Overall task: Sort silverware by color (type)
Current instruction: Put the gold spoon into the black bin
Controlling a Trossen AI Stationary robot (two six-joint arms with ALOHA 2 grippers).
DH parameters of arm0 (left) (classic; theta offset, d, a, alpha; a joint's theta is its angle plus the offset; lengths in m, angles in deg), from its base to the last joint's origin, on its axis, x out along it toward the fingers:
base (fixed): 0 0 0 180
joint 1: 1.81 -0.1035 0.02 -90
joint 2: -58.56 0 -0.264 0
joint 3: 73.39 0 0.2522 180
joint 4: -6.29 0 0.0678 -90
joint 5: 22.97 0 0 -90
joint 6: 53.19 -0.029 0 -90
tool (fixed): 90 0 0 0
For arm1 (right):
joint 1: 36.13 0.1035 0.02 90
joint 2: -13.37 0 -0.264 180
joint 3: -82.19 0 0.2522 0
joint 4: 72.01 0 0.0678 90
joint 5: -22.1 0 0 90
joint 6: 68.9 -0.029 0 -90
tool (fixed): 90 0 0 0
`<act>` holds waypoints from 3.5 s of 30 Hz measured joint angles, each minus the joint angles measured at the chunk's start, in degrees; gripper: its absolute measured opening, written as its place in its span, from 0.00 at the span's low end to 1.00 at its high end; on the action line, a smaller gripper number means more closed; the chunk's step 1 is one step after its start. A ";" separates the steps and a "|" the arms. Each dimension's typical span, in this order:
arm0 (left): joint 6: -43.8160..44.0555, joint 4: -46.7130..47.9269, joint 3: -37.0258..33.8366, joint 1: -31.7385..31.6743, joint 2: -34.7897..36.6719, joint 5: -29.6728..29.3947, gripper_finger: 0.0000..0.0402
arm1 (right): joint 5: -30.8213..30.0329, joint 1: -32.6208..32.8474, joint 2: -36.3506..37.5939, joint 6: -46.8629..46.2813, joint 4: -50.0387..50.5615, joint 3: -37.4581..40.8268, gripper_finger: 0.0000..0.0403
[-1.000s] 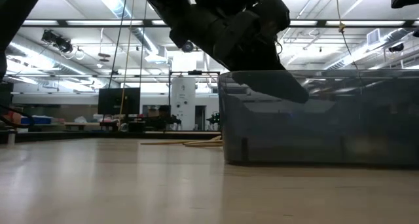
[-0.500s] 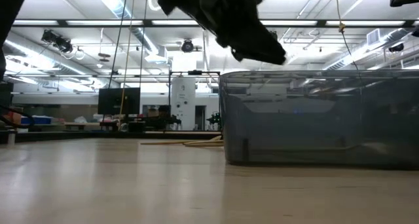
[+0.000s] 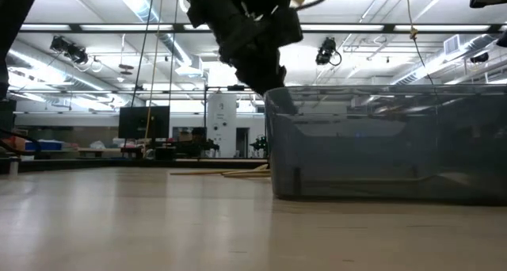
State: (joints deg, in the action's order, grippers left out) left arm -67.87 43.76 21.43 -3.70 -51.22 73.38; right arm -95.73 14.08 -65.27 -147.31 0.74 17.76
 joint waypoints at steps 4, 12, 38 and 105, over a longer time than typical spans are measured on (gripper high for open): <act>-2.49 2.38 -0.88 -1.94 0.02 -0.13 0.31 | 0.26 0.12 -0.59 0.05 -0.32 0.00 0.42; -4.04 0.22 -7.55 -5.79 0.02 1.52 0.31 | -1.66 0.01 -0.69 1.50 -0.27 0.00 0.42; -19.20 -9.16 -15.95 -10.30 -0.75 7.91 0.31 | -3.80 -1.35 -0.71 1.44 -5.21 0.00 0.42; 13.22 -26.40 -8.17 6.60 7.28 0.14 0.06 | 2.68 -3.30 -0.91 -1.11 3.35 -0.02 0.42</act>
State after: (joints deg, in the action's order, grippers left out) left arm -54.65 17.36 13.25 2.91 -43.94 73.52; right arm -93.05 10.78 -66.18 -148.42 4.09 17.74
